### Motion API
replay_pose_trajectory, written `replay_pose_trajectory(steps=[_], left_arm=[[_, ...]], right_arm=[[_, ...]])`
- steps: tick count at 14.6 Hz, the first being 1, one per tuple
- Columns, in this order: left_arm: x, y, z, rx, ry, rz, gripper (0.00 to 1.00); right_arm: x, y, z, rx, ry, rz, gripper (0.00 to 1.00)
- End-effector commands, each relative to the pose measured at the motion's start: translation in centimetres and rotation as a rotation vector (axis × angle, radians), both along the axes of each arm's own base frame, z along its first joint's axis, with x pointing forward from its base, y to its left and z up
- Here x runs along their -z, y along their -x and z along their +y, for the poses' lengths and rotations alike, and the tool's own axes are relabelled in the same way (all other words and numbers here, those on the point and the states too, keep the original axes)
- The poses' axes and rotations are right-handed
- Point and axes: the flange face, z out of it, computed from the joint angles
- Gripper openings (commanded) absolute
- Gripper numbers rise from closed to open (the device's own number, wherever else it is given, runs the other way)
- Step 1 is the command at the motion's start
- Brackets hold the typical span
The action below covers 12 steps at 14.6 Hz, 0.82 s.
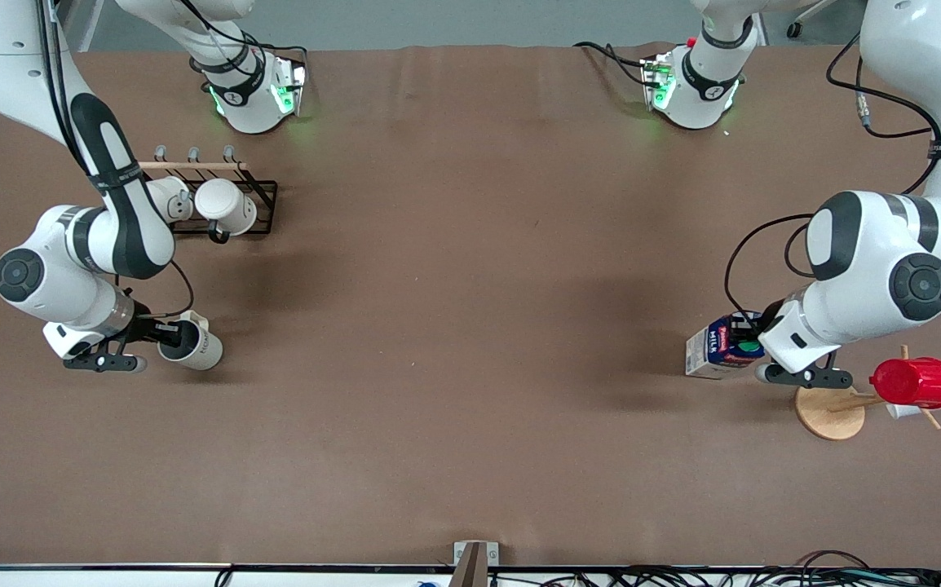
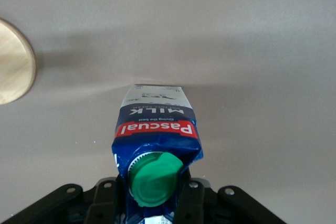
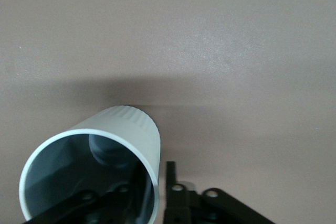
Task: Place cup and milk on table
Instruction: 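Carry the mug and the milk toward the table middle with both grippers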
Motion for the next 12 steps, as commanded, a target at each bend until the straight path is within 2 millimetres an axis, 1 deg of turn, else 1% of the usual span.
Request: replay_pose_trajectory(steps=[1,2,3,4,5,6,7,9,11,12], left_arm=[[-3.7,0.3,-0.8,0.010,-0.004,-0.036,0.34],[-4.5,0.4,-0.8,0.009,-0.004,-0.045,0.34],[-5.5,0.3,-0.8,0.011,-0.006,-0.053,0.34],[-6.7,0.5,-0.8,0.013,-0.009,-0.046,0.34],[-8.0,0.4,-0.7,0.015,-0.011,-0.037,0.34],[-9.3,0.3,-0.6,0.015,-0.014,-0.023,0.34],[-10.7,0.1,-0.4,0.014,-0.018,-0.019,0.34],[-12.5,0.0,-0.2,0.014,-0.021,-0.027,0.34],[-14.9,0.5,0.2,0.028,-0.029,-0.034,0.34],[-15.8,0.8,-0.3,0.037,-0.022,-0.043,0.34]], right_arm=[[-1.2,-0.2,0.1,0.009,-0.009,-0.014,0.00],[-1.8,-0.3,0.3,0.006,-0.012,-0.008,0.00],[-3.0,-0.7,0.5,0.009,-0.016,0.010,0.00],[-4.9,-1.2,0.8,0.022,-0.021,0.025,0.00],[-7.0,-1.7,1.5,0.026,-0.029,0.046,0.00],[-8.9,-2.2,3.4,0.036,-0.044,0.081,0.00],[-11.1,-2.8,5.9,0.082,-0.074,0.113,0.00],[-14.1,-3.3,11.7,0.116,-0.106,0.157,0.00],[-14.8,-2.8,18.0,0.173,-0.112,0.159,0.00],[-15.3,-2.3,22.1,0.186,-0.109,0.151,0.00]])
